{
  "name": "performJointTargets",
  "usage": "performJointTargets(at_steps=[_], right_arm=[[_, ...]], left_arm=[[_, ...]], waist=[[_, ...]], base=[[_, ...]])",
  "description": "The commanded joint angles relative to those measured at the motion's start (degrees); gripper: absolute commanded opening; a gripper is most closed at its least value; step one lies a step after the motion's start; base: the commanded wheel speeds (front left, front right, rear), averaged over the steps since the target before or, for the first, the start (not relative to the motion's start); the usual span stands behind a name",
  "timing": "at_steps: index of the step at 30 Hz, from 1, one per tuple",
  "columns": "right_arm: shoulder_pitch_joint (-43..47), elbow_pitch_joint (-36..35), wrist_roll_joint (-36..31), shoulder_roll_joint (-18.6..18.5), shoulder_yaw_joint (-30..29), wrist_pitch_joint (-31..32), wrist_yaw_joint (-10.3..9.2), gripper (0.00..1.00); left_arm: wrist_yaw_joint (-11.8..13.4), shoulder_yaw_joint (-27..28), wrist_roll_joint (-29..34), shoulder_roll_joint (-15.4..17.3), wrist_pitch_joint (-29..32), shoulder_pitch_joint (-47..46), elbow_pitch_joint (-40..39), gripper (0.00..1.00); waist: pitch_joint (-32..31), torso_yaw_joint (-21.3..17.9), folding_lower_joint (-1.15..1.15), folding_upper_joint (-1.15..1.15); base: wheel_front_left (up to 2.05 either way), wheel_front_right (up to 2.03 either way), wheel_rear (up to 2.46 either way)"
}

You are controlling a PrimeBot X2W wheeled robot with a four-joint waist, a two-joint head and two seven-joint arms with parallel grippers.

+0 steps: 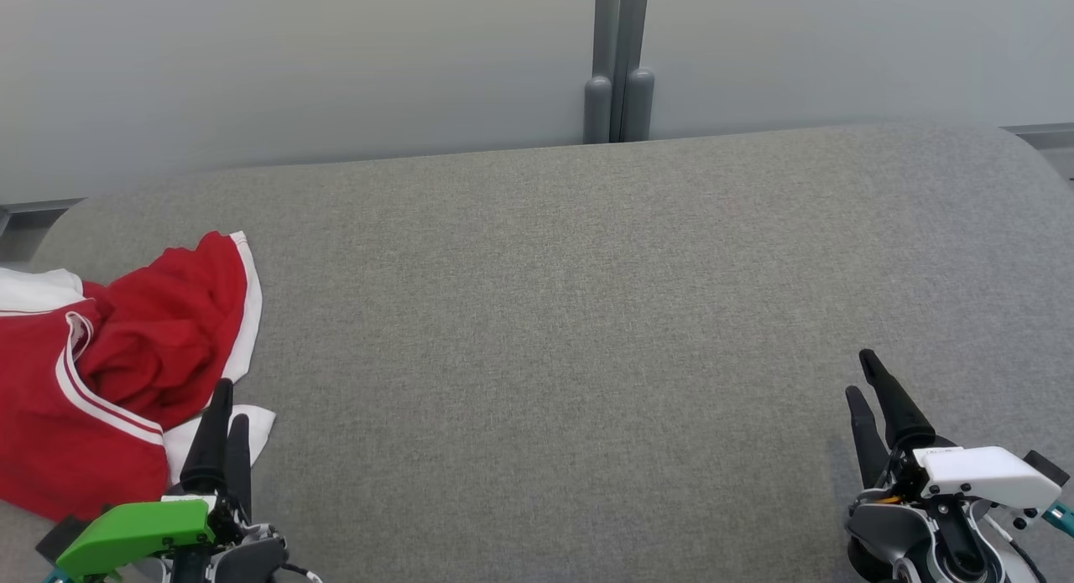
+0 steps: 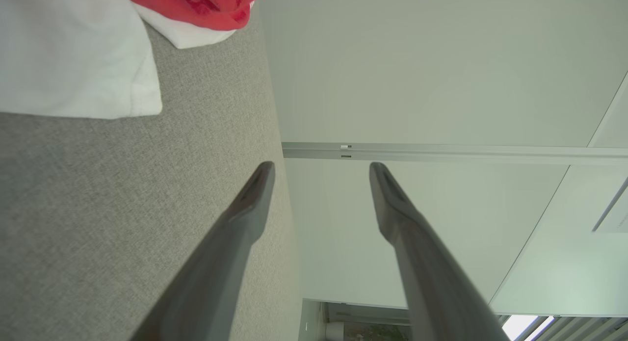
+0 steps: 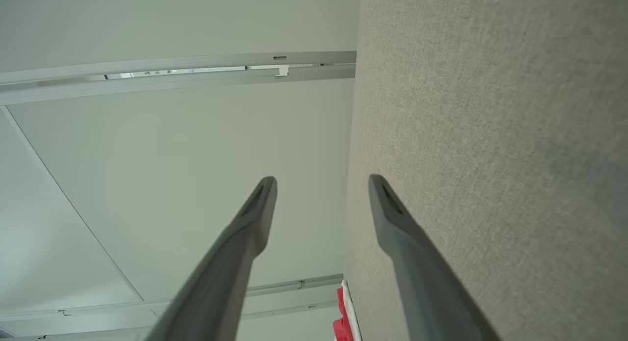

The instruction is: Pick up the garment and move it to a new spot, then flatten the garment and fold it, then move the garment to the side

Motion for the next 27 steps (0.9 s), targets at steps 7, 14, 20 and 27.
performJointTargets(at_steps=[7, 14, 20, 27], right_arm=[[0.2, -2.4, -3.4, -0.8, 1.4, -2.5, 0.02, 1.0], [0.8, -4.7, -13.0, -0.8, 1.2, -4.3, 0.02, 1.0], [1.3, -7.3, -23.8, -1.2, 2.1, -5.8, 0.02, 1.0], [1.9, -9.4, -34.5, -2.3, 3.9, -7.4, 0.03, 1.0]], left_arm=[[-0.1, -2.3, 2.1, 0.3, -2.5, -0.9, -1.0, 1.0], [-0.1, -2.5, 9.5, 0.3, -4.4, -0.6, -1.1, 1.0], [0.5, -2.8, 18.8, 0.3, -5.9, -0.4, -2.2, 1.0], [1.1, -4.1, 29.6, 0.3, -7.5, 0.2, -3.3, 1.0]], waist=[[0.0, 0.1, 0.0, 0.0], [0.0, 0.2, 0.0, 0.0], [0.0, 0.3, 0.0, 0.0], [0.0, 0.3, 0.0, 0.0]], base=[[0.0, 0.0, 0.0], [0.0, 0.0, 0.0], [0.0, 0.0, 0.0], [0.0, 0.0, 0.0]])
